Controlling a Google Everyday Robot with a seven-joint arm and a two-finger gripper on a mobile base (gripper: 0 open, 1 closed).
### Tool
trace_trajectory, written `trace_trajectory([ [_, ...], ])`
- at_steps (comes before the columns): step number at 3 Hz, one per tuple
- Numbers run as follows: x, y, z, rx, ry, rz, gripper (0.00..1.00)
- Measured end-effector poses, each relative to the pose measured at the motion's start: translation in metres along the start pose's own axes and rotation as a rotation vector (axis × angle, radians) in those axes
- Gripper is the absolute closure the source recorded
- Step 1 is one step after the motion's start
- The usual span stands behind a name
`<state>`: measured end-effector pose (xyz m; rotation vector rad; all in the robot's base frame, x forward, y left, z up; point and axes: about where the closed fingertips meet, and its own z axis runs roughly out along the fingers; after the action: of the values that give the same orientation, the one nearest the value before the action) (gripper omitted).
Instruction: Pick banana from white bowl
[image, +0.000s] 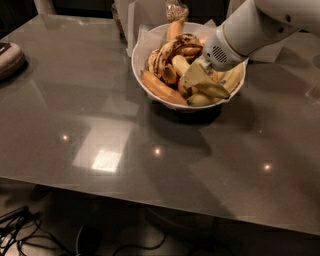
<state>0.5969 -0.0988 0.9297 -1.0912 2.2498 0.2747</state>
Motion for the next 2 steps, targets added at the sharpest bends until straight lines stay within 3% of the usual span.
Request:
trace_trajectory([
  [1,-0.007,0.005,-0.01,-0.001,-0.014,-0.018,1.0],
  [2,-0.012,0.01,-0.029,0.01,-0.013,-0.061,1.0],
])
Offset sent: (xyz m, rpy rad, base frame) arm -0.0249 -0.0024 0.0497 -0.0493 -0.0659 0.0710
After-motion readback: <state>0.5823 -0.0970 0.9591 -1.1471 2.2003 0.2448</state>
